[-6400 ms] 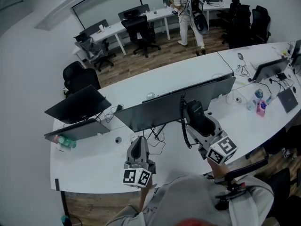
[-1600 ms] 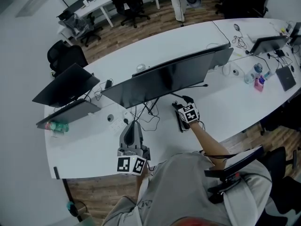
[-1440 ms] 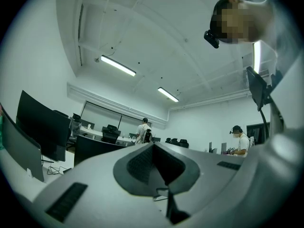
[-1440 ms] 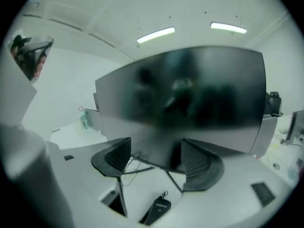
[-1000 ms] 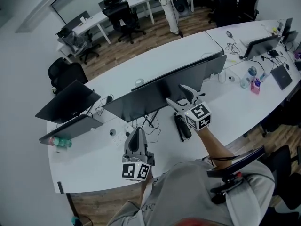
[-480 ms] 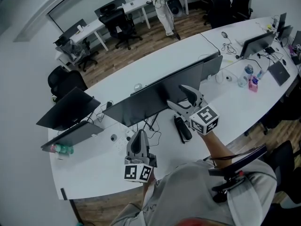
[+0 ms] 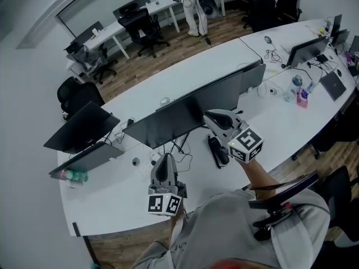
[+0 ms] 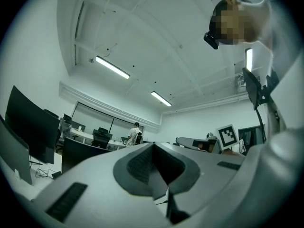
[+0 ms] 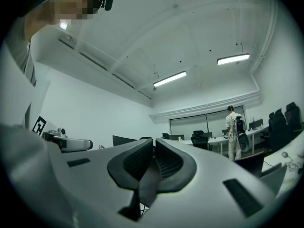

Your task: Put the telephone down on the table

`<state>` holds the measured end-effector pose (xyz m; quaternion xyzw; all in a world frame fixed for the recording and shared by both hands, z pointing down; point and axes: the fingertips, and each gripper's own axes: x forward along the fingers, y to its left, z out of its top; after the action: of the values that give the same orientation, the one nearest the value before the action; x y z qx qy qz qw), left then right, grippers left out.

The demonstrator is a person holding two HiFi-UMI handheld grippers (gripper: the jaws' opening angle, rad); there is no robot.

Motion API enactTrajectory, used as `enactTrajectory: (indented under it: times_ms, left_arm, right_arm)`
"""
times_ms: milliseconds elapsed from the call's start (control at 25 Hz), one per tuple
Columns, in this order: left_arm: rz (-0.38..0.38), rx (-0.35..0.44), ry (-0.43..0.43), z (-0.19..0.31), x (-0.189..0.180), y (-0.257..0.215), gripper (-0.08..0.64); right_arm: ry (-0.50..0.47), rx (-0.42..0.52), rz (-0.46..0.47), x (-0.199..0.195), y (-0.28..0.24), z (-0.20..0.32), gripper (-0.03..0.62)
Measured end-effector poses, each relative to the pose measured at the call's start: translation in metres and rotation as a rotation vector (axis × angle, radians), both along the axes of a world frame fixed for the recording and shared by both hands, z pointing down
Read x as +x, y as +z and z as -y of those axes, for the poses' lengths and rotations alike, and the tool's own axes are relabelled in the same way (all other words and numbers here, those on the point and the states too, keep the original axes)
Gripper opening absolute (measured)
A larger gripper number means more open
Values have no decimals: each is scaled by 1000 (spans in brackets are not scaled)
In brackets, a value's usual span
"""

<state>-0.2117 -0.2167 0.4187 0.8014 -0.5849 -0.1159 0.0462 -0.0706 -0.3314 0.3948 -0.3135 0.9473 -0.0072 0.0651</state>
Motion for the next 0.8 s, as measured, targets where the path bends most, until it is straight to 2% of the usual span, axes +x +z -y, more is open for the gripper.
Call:
enactTrajectory:
  times_ms: [160,800]
  left_arm:
    - [-3,-6,0,-1,-1,2,11]
    - [-29,-35,25,4,4,21,11]
  right_arm:
    - [3,3,-23,0,4,-4,15]
    - [20,-17,-52,9,20,-12,15]
